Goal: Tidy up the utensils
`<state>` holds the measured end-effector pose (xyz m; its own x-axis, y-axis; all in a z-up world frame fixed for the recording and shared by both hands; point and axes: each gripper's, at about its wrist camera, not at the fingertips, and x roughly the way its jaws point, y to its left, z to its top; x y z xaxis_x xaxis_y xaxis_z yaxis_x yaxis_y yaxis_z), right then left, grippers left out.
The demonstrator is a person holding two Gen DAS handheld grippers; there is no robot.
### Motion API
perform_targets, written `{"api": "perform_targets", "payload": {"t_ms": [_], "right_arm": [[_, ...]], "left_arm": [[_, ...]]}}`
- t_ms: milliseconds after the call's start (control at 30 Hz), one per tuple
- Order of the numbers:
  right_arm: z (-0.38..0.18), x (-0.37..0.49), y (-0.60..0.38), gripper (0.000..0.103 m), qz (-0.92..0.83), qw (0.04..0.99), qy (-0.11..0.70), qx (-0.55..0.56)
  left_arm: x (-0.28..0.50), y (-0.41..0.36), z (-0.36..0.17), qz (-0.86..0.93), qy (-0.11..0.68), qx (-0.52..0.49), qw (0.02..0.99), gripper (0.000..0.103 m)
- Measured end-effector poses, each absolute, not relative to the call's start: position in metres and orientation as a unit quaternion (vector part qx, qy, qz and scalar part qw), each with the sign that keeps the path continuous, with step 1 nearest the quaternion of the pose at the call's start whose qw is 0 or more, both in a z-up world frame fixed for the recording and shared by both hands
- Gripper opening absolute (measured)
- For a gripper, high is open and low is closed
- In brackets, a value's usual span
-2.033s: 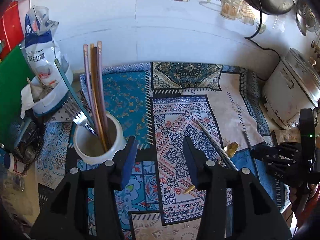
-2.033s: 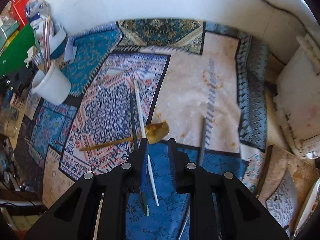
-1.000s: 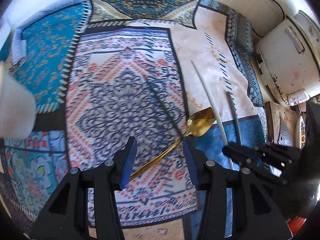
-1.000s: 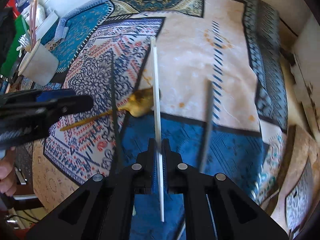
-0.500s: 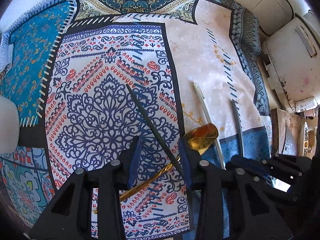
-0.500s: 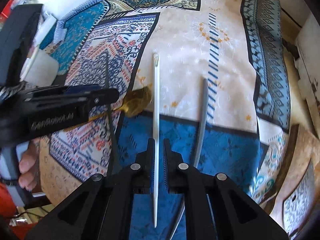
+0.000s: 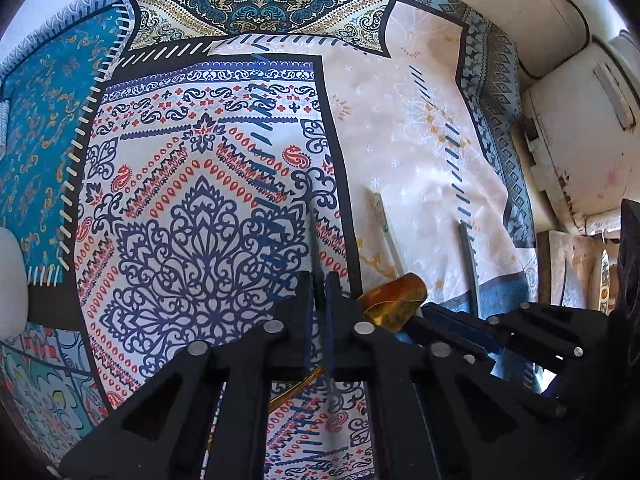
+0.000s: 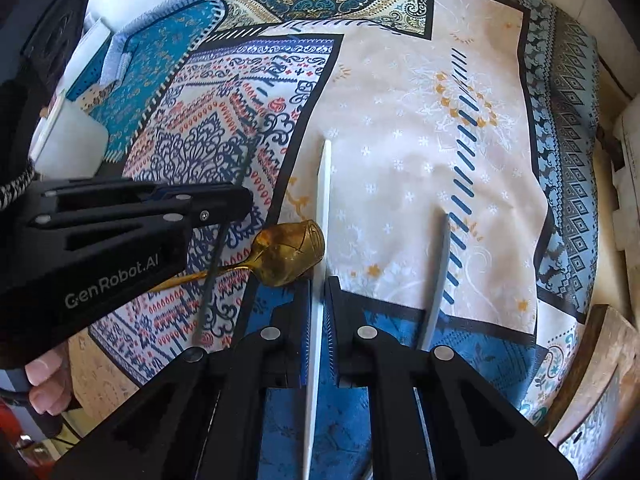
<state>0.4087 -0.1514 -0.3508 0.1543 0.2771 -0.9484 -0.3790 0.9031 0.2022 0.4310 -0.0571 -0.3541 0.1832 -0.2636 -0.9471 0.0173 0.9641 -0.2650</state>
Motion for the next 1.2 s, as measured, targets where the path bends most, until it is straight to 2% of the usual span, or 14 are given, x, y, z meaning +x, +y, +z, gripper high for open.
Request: {"api": "perform_targets", "payload": {"t_ms": [133,500,1200], "right_arm": [[-0.354,0.417,-0.157,0.006,0.211,0.752,0.624,0.007],[-0.334,0.404,-0.187,0.006,0.182,0.782,0.596,0.016],[-0.235,0.368,-0.186,0.006,0.175,0.857,0.481,0.057]], "left_arm": [[0.436,-0.060,-0.353,-0.096,0.633,-0.094,0.762,0.003],[0.426,-0.041,-0.332,-0.101,0.612,-0.101,0.778,0.003],[0.377,-0.015,-0.233,-0.111,0.508,-0.085,0.850,0.003]]}}
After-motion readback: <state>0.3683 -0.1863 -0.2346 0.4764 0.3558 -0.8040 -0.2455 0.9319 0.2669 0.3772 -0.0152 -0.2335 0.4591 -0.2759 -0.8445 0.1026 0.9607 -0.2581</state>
